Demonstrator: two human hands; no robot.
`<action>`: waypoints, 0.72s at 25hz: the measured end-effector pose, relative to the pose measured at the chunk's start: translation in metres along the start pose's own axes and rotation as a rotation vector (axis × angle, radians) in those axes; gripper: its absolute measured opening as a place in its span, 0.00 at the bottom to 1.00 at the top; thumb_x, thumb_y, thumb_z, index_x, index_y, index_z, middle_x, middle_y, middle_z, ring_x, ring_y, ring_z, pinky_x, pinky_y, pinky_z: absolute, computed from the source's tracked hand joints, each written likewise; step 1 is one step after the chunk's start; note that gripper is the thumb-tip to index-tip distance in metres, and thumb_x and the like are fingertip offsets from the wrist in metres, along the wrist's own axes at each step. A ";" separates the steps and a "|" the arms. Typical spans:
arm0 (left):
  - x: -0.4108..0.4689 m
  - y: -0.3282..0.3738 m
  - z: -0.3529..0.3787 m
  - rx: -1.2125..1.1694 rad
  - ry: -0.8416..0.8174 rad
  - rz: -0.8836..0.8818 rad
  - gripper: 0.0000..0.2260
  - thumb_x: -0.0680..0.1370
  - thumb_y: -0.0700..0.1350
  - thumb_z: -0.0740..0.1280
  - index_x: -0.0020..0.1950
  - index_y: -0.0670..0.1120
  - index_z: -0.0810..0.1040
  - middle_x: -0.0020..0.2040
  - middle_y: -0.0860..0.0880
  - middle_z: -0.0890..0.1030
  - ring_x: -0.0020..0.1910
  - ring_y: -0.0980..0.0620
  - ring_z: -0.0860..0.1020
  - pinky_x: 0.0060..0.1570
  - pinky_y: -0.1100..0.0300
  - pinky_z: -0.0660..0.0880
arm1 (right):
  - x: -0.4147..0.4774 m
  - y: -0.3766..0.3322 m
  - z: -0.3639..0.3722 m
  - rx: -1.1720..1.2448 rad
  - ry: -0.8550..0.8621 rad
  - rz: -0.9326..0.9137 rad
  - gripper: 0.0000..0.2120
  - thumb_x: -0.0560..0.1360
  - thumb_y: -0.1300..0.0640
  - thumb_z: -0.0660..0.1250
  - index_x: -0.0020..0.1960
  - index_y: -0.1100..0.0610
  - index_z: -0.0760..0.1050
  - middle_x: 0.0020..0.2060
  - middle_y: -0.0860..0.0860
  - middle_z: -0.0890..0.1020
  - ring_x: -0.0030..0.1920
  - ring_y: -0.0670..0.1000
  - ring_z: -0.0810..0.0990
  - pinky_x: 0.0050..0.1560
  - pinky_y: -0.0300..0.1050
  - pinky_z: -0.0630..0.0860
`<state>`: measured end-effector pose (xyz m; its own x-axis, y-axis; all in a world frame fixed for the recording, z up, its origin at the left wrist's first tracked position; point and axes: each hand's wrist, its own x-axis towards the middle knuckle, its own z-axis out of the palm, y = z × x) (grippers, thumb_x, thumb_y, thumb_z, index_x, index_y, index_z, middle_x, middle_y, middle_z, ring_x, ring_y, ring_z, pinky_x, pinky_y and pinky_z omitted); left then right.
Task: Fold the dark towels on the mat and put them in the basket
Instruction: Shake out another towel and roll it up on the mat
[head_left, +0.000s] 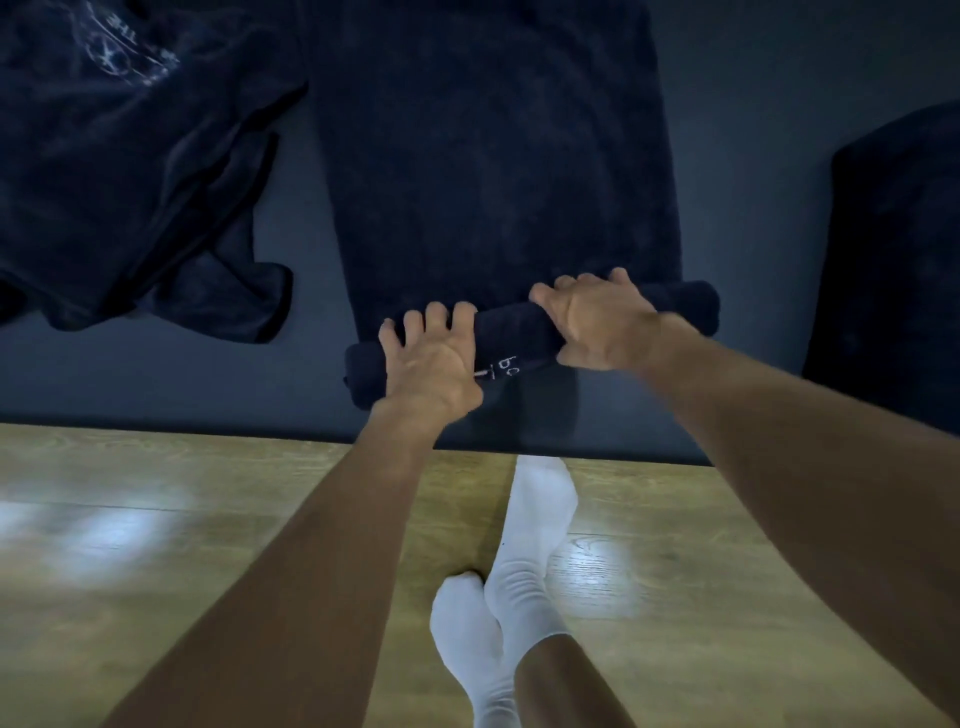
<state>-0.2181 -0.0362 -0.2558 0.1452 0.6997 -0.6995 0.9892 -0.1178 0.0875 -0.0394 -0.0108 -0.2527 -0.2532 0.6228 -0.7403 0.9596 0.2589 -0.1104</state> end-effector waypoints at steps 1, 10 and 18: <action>-0.009 0.000 0.010 0.064 0.062 0.023 0.42 0.71 0.47 0.73 0.77 0.52 0.50 0.69 0.46 0.64 0.69 0.43 0.63 0.75 0.39 0.50 | 0.004 0.004 -0.011 0.046 -0.128 -0.005 0.29 0.71 0.57 0.69 0.69 0.50 0.65 0.54 0.48 0.73 0.53 0.53 0.73 0.60 0.53 0.67; 0.036 -0.009 -0.026 -0.140 -0.152 0.027 0.22 0.72 0.40 0.68 0.65 0.50 0.71 0.59 0.47 0.78 0.58 0.43 0.75 0.59 0.48 0.68 | -0.028 0.001 0.021 -0.173 0.178 0.063 0.44 0.69 0.48 0.74 0.76 0.52 0.53 0.67 0.52 0.66 0.65 0.56 0.68 0.68 0.57 0.62; 0.001 0.014 -0.007 0.205 0.081 0.012 0.34 0.71 0.46 0.74 0.71 0.48 0.58 0.64 0.43 0.70 0.63 0.40 0.70 0.67 0.42 0.62 | 0.014 0.004 -0.019 0.065 -0.064 0.076 0.27 0.69 0.63 0.64 0.67 0.49 0.70 0.56 0.49 0.77 0.58 0.55 0.74 0.66 0.57 0.61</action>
<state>-0.2039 -0.0318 -0.2504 0.1659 0.7507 -0.6395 0.9637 -0.2610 -0.0565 -0.0420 0.0133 -0.2510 -0.1730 0.5899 -0.7887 0.9822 0.1629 -0.0936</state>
